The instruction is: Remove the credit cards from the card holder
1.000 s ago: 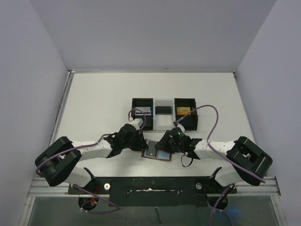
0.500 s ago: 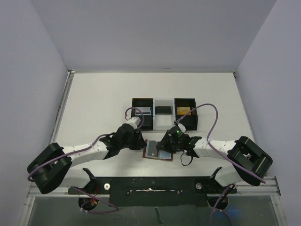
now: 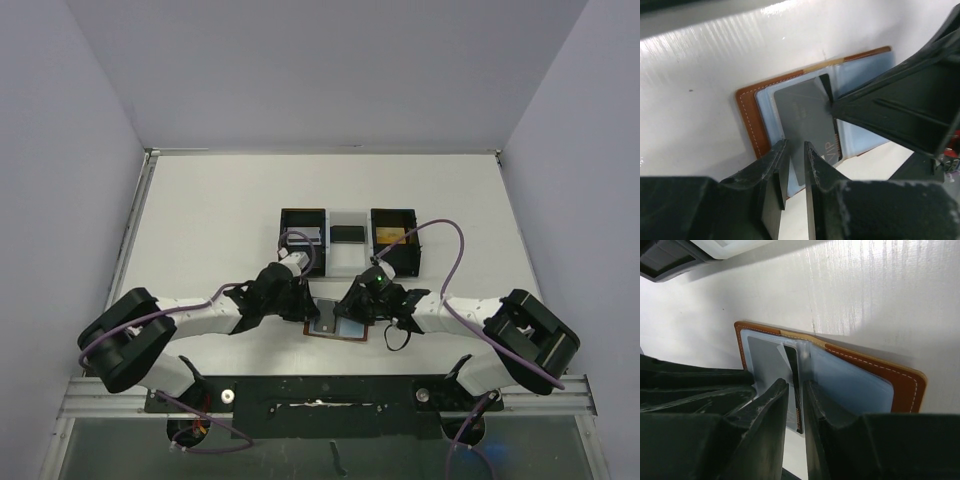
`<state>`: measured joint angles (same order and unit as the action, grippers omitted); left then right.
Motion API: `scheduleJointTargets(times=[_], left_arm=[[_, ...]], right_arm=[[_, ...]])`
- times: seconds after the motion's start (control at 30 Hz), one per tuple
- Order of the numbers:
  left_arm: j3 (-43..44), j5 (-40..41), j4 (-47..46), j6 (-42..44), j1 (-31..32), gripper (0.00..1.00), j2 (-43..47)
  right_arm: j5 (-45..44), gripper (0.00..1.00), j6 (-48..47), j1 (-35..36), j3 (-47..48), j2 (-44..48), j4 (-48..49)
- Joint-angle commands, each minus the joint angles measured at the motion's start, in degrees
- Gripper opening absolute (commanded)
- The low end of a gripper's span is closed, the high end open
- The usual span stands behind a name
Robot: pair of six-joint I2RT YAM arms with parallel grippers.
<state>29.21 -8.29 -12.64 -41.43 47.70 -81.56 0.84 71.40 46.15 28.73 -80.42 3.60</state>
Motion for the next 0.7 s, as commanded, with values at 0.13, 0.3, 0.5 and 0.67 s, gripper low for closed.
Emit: scheduleJointTargets(times=[0.13, 0.3, 0.5, 0.67], left_arm=[[5.8, 4.8, 7.9, -0.2, 1.1, 0.10, -5.3], [5.2, 5.7, 8.8, -1.0, 1.2, 0.06, -6.0], [4.3, 6.1, 8.3, -2.2, 1.1, 0.04, -4.9], [4.1, 5.5, 8.0, -2.5, 1.2, 0.04, -5.2]], right_arm=[[1.4, 0.18, 0.3, -0.6, -0.8, 1.3, 3.3], [0.8, 0.20, 0.5, -0.7, -1.0, 2.2, 1.7], [-1.5, 0.21, 0.8, -0.6, -0.7, 3.4, -1.6], [1.3, 0.19, 0.9, -0.6, -2.1, 2.1, 2.3]])
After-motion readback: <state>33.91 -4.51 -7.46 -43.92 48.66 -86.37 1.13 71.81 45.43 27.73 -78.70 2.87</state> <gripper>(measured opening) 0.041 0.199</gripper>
